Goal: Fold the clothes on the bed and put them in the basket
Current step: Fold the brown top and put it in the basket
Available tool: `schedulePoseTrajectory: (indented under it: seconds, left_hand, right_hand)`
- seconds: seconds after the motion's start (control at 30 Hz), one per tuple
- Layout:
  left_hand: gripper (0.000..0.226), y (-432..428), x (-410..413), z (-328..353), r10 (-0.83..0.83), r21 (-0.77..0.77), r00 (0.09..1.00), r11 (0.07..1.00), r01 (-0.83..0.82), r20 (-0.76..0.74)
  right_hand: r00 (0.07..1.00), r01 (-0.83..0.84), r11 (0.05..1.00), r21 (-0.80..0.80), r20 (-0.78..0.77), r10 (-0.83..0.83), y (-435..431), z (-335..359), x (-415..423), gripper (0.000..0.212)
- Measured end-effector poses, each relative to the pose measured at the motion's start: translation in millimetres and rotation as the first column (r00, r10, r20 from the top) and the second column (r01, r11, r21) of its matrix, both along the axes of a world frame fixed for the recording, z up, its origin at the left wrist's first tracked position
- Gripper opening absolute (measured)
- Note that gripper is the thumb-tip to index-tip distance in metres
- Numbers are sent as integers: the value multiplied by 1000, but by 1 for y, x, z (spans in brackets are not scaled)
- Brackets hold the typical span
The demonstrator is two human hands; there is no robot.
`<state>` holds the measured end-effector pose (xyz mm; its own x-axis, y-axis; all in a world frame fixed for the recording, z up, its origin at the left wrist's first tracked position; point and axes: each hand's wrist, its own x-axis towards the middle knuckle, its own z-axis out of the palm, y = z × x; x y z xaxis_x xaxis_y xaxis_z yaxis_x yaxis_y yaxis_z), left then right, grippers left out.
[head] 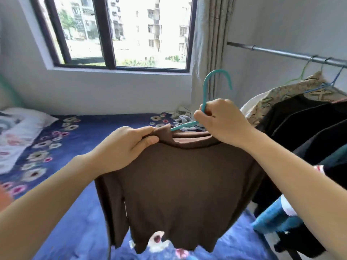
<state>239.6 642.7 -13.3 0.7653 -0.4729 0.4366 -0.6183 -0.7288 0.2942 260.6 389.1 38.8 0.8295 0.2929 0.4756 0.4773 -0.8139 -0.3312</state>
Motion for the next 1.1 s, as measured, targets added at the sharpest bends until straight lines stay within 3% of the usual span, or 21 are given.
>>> schedulePoseTrajectory:
  seconds: [0.2,0.53,0.6,0.63,0.7,0.73,0.8,0.87,0.93,1.1]
  left_hand:
    - [48,126,2,-1,115,48,980,991,-125,165]
    - [36,225,9,-45,324,-247,932,928,-280,163]
    - [33,231,12,-56,365,-270,924,907,-324,118]
    - [38,232,12,-64,379,-283,921,897,-340,92]
    - [47,230,20,-78,410,-318,912,867,-384,18]
    - [48,225,26,-82,415,-326,909,857,-399,-22]
    - [40,209,47,-87,405,-326,909,849,-416,-104]
    - [33,187,72,-92,400,-327,898,836,-439,-183]
    - [28,166,94,-103,395,-321,872,818,-478,-290]
    - [34,134,138,-155,474,-178,735,770,-613,-485]
  right_hand:
    - [996,-69,994,88,-54,74,79,-13,43,42]
    - [963,-4,942,335,-252,94,131,-64,117,38]
    - [953,105,868,486,-298,51,133,-71,128,38]
    - [937,185,770,611,-347,49,130,-74,133,36]
    - [845,301,529,793,-479,238,130,-81,148,29]
    - [776,318,492,811,-520,355,135,-84,152,29]
    - [706,236,679,695,-603,371,150,-93,162,35]
    - [771,136,840,526,-589,244,168,-95,170,41]
    - [802,127,864,487,-563,199,177,-94,186,44]
    - [655,193,755,627,-655,376,161,-92,217,39]
